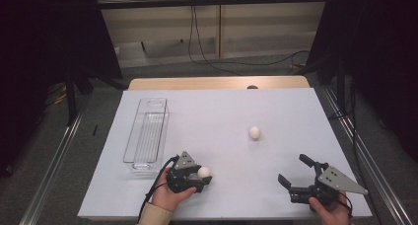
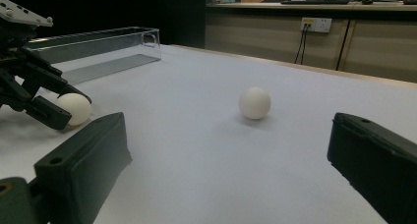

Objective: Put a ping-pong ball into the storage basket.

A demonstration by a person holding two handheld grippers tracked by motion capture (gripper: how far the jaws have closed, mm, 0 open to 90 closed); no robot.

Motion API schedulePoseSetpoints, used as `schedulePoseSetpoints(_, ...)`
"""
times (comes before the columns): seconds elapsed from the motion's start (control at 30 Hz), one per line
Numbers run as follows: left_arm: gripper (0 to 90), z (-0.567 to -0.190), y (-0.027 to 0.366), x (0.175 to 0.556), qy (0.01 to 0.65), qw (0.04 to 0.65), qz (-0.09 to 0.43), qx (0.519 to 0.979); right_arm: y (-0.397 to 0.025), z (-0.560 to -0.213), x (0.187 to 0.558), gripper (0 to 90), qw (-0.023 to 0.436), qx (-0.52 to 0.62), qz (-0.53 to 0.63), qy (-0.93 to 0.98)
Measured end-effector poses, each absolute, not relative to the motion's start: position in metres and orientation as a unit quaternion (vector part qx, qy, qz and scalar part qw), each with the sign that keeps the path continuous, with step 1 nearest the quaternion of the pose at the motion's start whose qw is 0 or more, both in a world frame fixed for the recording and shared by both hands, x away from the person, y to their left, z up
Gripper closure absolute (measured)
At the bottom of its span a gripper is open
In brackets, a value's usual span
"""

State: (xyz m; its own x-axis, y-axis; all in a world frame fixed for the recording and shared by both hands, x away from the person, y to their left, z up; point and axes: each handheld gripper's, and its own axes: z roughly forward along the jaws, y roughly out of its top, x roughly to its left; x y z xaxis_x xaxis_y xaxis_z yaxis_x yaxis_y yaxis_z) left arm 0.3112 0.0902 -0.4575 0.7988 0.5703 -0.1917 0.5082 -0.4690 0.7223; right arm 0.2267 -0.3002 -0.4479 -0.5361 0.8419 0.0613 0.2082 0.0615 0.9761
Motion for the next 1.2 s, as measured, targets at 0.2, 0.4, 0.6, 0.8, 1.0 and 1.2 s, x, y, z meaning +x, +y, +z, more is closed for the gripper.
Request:
schedulePoseSetpoints(0.2,44.1,-0.4574,0.0902,0.3110,0.315,0.406,0.039,0.857,-0.3003,-0.4478,0.2266,1.6,0.282,0.391,0.563,0.672)
schedulePoseSetpoints(0.4,44.5,-0.4576,0.0901,0.3109,0.314,0.407,0.040,0.857,-0.3002,-0.4476,0.2264,1.6,0.282,0.391,0.563,0.671)
schedulePoseSetpoints(0.6,45.1,-0.4576,0.0901,0.3108,0.313,0.406,0.042,0.858,-0.3001,-0.4475,0.2263,1.6,0.282,0.391,0.563,0.671)
schedulePoseSetpoints(0.8,45.7,-0.4575,0.0901,0.3108,0.314,0.404,0.043,0.858,-0.3004,-0.4474,0.2263,1.6,0.282,0.390,0.563,0.671)
schedulePoseSetpoints(1.0,47.3,-0.4578,0.0898,0.3104,0.312,0.407,0.042,0.858,-0.3005,-0.4475,0.2263,1.7,0.282,0.389,0.562,0.673)
schedulePoseSetpoints(1.2,50.5,-0.4576,0.0895,0.3102,0.312,0.408,0.041,0.857,-0.3009,-0.4472,0.2261,1.7,0.282,0.392,0.564,0.670)
